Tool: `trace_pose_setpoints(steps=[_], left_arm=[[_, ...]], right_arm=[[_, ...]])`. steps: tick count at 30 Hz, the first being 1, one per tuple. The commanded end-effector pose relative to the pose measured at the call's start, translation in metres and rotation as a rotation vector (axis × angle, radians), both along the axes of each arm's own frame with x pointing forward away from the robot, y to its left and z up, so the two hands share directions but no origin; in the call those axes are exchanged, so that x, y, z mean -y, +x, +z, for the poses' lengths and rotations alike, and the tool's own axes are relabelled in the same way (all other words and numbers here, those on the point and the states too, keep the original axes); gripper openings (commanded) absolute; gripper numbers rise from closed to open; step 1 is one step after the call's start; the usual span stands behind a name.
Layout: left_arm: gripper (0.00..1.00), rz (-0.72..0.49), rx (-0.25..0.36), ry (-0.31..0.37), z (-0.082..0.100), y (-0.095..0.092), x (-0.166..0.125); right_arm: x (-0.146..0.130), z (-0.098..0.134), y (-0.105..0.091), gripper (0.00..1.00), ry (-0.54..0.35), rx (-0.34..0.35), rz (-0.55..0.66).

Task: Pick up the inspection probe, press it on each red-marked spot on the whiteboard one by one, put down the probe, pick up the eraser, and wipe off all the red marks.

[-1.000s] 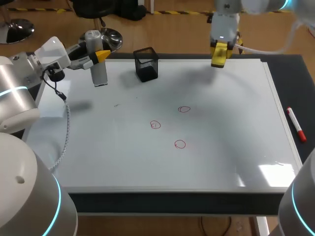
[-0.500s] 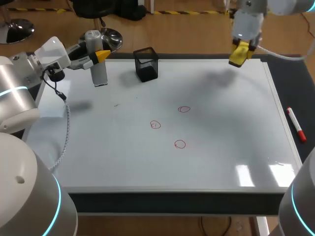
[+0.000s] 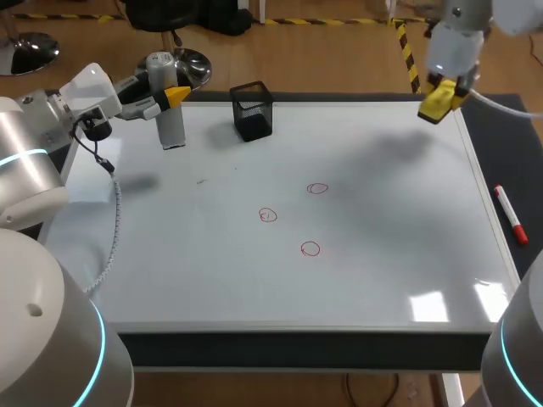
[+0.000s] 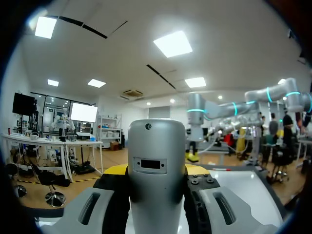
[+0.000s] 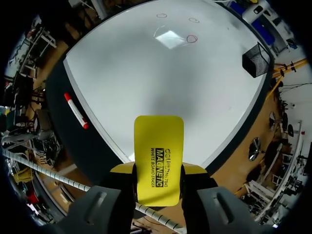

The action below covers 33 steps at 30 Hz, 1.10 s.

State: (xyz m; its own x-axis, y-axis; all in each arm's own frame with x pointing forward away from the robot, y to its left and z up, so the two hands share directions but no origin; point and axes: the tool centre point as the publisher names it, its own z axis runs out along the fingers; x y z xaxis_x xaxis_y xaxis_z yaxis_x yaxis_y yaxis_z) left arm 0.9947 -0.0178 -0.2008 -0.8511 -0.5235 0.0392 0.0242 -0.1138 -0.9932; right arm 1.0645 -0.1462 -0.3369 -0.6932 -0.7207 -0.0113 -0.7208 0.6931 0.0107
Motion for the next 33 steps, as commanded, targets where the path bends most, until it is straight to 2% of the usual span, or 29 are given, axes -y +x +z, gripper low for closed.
trace_pose_setpoints(steps=[1, 33], left_arm=[[0.00, 0.002, 0.002, -0.001, 0.0003, 0.0000, 0.0005], [0.00, 0.002, 0.002, -0.001, 0.0003, 0.0000, 0.0005]], right_arm=[[0.0051, 0.0033, -0.0083, 0.00, 0.030, 0.007, -0.015], [0.0048, 0.0039, -0.0087, 0.00, 0.020, 0.013, -0.011]])
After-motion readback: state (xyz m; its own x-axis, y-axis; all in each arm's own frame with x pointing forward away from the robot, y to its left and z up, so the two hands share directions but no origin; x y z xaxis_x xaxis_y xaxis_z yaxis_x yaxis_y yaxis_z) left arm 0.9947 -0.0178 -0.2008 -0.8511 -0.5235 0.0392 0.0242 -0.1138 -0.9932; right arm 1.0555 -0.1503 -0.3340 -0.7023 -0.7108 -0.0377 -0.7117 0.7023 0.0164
